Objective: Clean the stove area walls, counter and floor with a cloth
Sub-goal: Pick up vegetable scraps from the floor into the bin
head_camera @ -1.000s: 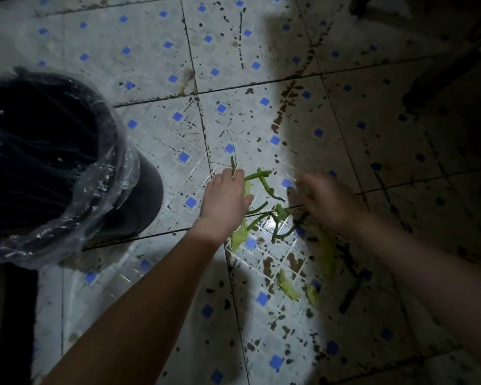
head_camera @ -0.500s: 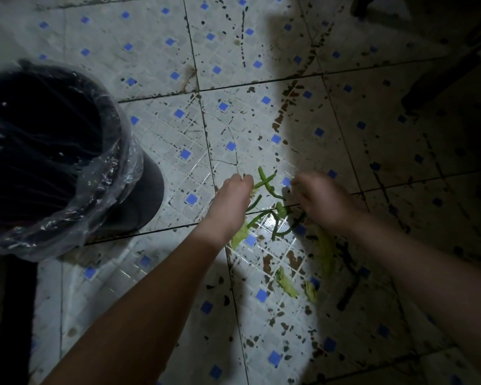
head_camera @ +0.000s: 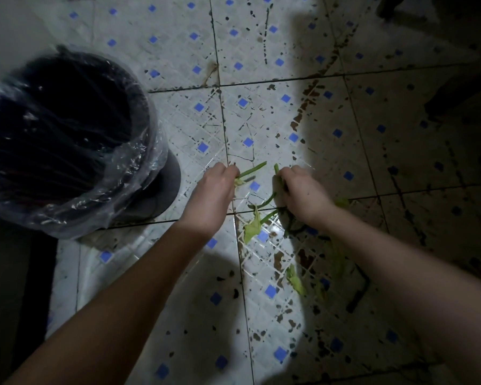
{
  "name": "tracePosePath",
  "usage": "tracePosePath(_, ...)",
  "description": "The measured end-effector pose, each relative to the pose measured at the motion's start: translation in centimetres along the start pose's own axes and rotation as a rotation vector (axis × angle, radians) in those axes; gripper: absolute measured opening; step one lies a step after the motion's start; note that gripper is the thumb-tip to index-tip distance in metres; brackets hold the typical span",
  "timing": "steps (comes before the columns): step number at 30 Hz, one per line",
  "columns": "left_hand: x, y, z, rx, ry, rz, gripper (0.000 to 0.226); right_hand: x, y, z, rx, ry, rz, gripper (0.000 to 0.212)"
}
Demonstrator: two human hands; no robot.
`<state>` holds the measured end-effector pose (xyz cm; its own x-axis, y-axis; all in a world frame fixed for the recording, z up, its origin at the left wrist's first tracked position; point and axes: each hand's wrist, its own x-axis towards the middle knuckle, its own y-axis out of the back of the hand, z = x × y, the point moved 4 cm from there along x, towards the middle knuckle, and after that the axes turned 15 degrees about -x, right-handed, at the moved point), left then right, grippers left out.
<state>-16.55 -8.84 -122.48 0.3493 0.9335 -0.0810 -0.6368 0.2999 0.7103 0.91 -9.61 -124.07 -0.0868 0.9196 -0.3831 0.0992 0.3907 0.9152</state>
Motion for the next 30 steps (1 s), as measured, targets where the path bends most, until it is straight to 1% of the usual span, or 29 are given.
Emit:
tracePosePath(2, -0.6, 0.3, -0.7, 0.004, 0.020, -0.018, 0.021, 0.1, -0.3, -0.3, 0.013, -0.016, -0.014, 0.038)
tracePosePath(4, -1.2, 0.6, -1.4, 0.008, 0.038, -0.024, 0.021, 0.1, -0.4, -0.6, 0.031, -0.017, -0.017, 0.042)
tracePosePath(8, -2.0, 1.1, -2.2, 0.017, 0.060, -0.016, 0.019, 0.0, 0.2, -1.5, 0.081, 0.017, 0.061, 0.045)
tracePosePath(11, -2.5, 0.9, -2.2, 0.024, 0.059, -0.028, 0.018, -0.4, -0.2, -2.6, 0.029, 0.113, 0.109, 0.041)
tracePosePath(13, -2.9, 0.8, -2.2, 0.032, 0.060, -0.040, 0.017, -0.7, -0.9, -3.0, -0.031, 0.199, 0.087, 0.037)
tracePosePath(14, -3.1, 0.8, -2.2, 0.036, 0.060, -0.042, 0.017, -1.0, -1.2, -3.1, -0.062, 0.238, 0.064, 0.039)
tracePosePath(18, -3.6, 0.9, -2.2, 0.044, 0.046, -0.038, 0.020, -1.9, -2.6, -2.8, -0.158, 0.312, -0.059, 0.063)
tracePosePath(20, -3.7, 1.1, -2.2, 0.043, 0.035, -0.032, 0.020, -2.4, -3.1, -2.8, -0.218, 0.337, -0.078, 0.072)
tracePosePath(21, -3.8, 1.2, -2.2, 0.044, 0.035, -0.030, 0.019, -2.6, -3.1, -2.9, -0.238, 0.353, -0.076, 0.074)
tracePosePath(25, -4.3, 1.5, -2.0, 0.065, 0.035, -0.031, 0.022, -3.4, -2.9, -3.4, -0.269, 0.401, -0.061, 0.065)
tracePosePath(30, -5.0, 2.3, -2.0, 0.075, 0.020, -0.019, 0.023, -4.0, -3.0, -4.6, -0.252, 0.438, -0.047, 0.038)
